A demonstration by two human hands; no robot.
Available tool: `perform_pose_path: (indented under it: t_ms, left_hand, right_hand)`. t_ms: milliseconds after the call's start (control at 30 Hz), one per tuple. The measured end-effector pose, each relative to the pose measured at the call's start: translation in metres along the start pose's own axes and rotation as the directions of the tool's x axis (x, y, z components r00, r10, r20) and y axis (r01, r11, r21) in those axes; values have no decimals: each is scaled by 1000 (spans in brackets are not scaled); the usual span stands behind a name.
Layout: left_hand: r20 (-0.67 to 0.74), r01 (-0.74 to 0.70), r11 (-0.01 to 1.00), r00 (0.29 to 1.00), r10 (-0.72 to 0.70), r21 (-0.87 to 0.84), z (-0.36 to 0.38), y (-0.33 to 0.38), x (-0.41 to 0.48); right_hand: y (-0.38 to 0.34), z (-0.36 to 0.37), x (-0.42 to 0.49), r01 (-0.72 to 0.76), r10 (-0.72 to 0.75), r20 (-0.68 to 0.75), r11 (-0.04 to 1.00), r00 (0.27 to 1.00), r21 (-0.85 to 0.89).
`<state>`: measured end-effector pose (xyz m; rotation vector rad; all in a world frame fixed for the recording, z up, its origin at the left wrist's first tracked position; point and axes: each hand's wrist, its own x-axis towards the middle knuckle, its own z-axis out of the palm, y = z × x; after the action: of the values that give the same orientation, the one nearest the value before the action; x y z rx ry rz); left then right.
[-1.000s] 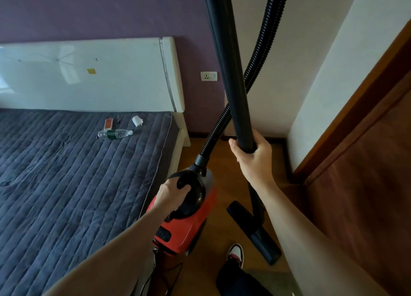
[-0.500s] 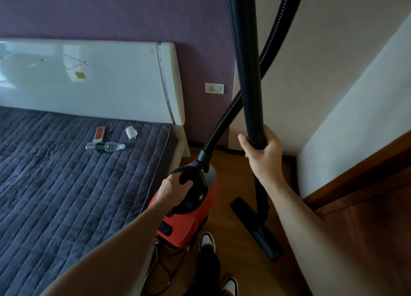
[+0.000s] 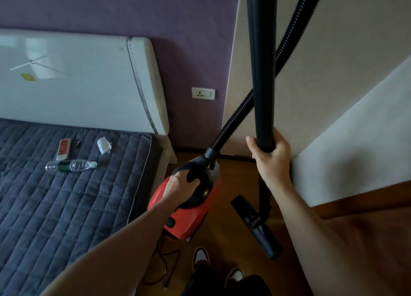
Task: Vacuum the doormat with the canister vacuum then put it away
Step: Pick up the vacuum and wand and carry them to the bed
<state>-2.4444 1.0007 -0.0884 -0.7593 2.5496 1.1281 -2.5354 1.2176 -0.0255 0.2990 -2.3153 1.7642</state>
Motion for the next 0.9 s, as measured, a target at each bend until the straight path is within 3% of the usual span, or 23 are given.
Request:
perform_pose_path:
  t_ms: [333,900]
  left_hand:
    - [124,-55,998,991,51,28,87,20,123]
    - [208,-188,979,963,170,72,358,-74,321]
  right_hand:
    - [133,-21,66,-21,19,-63,1000,998,-21]
    - [455,4,37,-5,-17,-260,997,965,-83]
